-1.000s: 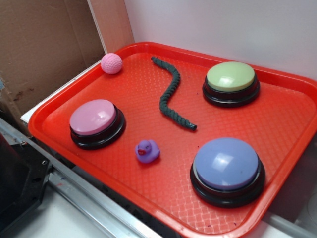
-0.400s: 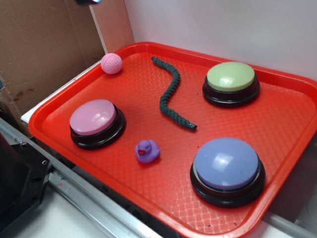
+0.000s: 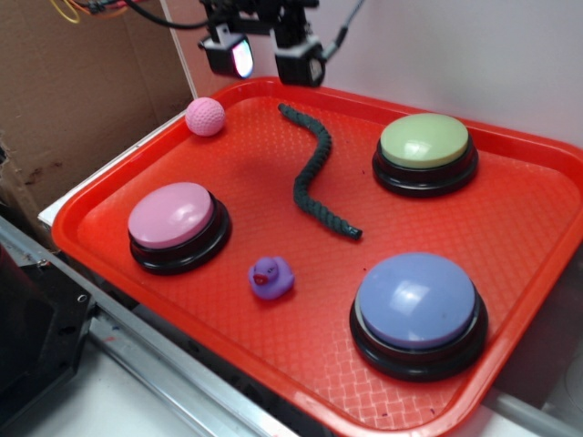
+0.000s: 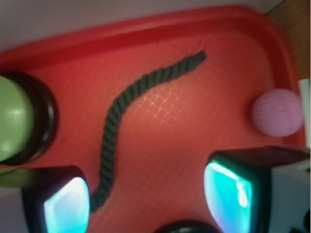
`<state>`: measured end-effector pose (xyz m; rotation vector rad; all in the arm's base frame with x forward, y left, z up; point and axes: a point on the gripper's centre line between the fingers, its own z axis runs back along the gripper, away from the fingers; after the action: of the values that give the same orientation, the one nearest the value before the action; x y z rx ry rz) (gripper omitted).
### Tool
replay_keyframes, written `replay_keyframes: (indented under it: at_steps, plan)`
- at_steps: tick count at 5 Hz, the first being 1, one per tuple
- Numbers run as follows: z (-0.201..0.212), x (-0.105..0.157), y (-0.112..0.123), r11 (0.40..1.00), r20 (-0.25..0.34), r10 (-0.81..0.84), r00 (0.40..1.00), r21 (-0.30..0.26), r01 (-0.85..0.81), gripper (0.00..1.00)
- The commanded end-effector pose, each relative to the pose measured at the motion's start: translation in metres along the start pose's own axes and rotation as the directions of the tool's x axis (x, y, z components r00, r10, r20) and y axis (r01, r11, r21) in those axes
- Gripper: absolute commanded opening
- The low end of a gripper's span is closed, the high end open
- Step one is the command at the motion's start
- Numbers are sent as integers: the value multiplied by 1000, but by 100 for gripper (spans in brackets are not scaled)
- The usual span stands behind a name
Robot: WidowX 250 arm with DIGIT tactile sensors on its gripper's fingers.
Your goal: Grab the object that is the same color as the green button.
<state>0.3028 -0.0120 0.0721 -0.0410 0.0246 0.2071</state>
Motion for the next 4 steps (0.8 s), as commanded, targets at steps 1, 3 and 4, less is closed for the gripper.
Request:
replay_keyframes:
  at_steps: [1,3,4]
  plan:
    - [-31,12,4,998,0,-41,999,-55,41,100]
    - [-46,25,-5,993,-40,-103,994,-58,101,100]
    - [-64,23,-2,993,-98,-116,988,-12,116,100]
